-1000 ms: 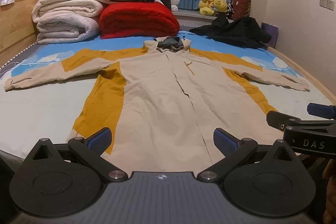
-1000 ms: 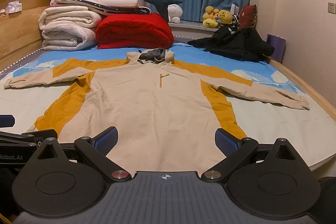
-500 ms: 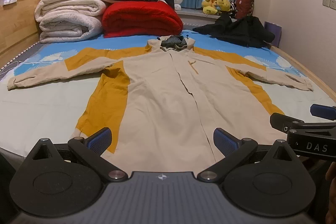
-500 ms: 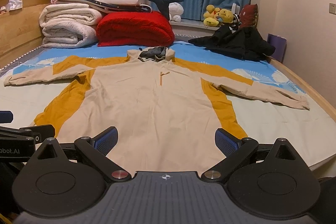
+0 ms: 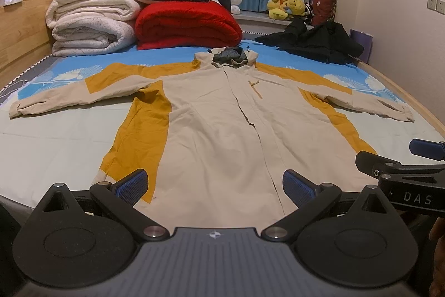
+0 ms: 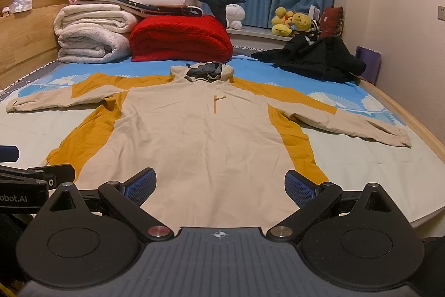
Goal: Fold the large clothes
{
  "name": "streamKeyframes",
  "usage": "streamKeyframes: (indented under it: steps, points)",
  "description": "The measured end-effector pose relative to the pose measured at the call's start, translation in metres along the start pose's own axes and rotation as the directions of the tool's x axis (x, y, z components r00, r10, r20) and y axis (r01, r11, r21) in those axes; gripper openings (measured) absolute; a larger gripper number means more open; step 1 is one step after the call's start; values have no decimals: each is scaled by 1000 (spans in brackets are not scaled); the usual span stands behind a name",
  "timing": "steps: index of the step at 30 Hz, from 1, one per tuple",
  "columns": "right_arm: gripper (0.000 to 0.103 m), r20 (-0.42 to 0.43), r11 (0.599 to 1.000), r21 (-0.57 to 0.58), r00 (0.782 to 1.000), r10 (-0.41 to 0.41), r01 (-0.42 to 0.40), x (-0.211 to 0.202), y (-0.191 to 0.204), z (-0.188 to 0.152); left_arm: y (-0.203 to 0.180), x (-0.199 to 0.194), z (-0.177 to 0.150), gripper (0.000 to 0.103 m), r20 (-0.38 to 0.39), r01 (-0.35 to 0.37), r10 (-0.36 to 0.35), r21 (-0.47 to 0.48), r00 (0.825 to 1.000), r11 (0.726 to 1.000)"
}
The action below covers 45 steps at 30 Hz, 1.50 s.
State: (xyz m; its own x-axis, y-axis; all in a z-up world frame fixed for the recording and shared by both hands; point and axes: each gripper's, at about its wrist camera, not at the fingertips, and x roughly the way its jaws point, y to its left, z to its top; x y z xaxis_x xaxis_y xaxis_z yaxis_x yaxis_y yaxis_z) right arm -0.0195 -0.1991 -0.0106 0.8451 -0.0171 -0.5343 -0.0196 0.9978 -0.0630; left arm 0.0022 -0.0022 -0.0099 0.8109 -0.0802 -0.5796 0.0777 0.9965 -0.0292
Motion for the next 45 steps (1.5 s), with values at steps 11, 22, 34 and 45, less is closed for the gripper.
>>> streamKeyframes:
  steps: [11,22,34,45]
  points:
    - [98,-1,1000,-2,1000,0,0,0,1,1,0,0,0,103,-2,1,-1,1,1000,1000]
    - [98,-2,1000,-2,1000,3,-3,-1,2,1,0,1,0,103,-4,-1,1,1,1000,1000]
    - [75,210,995,14,973,-99,98,-5,-45,35,54,52,61,47,28,-11,7,112,1000,994]
    - [52,-234,915,314,955,-184,253,112,-165,3,190,179,17,48,-485,-214,37,-315,874,925]
